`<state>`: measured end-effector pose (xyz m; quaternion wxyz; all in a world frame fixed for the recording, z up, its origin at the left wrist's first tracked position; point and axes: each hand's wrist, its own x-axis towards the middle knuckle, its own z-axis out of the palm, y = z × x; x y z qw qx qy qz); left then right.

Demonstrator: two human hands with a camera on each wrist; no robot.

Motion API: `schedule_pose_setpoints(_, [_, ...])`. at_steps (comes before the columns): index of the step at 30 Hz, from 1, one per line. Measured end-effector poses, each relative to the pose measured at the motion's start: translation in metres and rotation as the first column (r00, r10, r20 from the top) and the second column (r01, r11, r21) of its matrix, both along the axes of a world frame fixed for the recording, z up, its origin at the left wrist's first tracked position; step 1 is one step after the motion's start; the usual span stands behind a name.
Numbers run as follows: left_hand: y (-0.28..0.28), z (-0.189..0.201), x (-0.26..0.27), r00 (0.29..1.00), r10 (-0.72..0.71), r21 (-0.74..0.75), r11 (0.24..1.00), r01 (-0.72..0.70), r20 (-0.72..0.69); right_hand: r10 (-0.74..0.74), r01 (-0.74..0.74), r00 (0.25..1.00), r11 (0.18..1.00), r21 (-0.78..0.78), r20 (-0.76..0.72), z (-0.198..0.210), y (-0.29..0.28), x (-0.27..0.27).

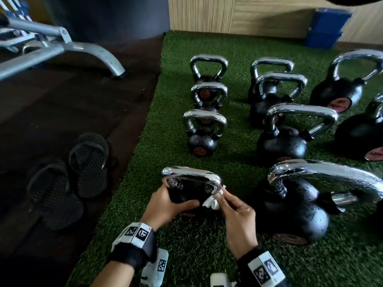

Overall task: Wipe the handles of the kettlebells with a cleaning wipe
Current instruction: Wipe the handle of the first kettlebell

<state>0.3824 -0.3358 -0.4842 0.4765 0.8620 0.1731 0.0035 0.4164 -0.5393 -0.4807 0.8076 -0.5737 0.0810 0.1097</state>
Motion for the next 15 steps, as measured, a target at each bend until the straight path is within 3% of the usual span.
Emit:
schedule_pose_setpoints(3, [0.000, 0.022, -0.008, 0.979, -0.079, 0.105, 0.989, 0.100, -0.186, 0.051, -0.051, 0.999, 0.991, -0.122, 0.003, 0.001, -0.008, -0.007])
schedule_pose_setpoints(6, [0.007, 0.044, -0.023, 0.932, -0.070, 0.233, 0.959, 0.160, -0.354, 0.146, -0.150, 0.988, 0.985, -0.090, -0.045, 0.012, -0.022, -0.014])
schedule_pose_setpoints(7, [0.007, 0.049, -0.026, 0.935, -0.086, 0.156, 0.977, 0.147, -0.344, 0.188, -0.191, 0.981, 0.978, -0.080, -0.052, 0.017, -0.026, -0.017])
schedule_pose_setpoints(9, [0.000, 0.062, -0.031, 0.946, -0.130, -0.196, 0.978, 0.072, -0.298, 0.294, -0.293, 0.956, 0.950, -0.111, -0.013, 0.030, -0.030, -0.023])
schedule_pose_setpoints(12, [-0.015, 0.080, -0.033, 0.941, -0.169, -0.626, 0.778, -0.055, -0.294, 0.461, -0.382, 0.874, 0.847, -0.370, 0.152, 0.054, -0.029, -0.029])
schedule_pose_setpoints(15, [-0.020, 0.080, -0.039, 0.956, -0.176, -0.780, 0.621, -0.078, -0.236, 0.545, -0.328, 0.799, 0.750, -0.574, 0.255, 0.075, -0.022, -0.026])
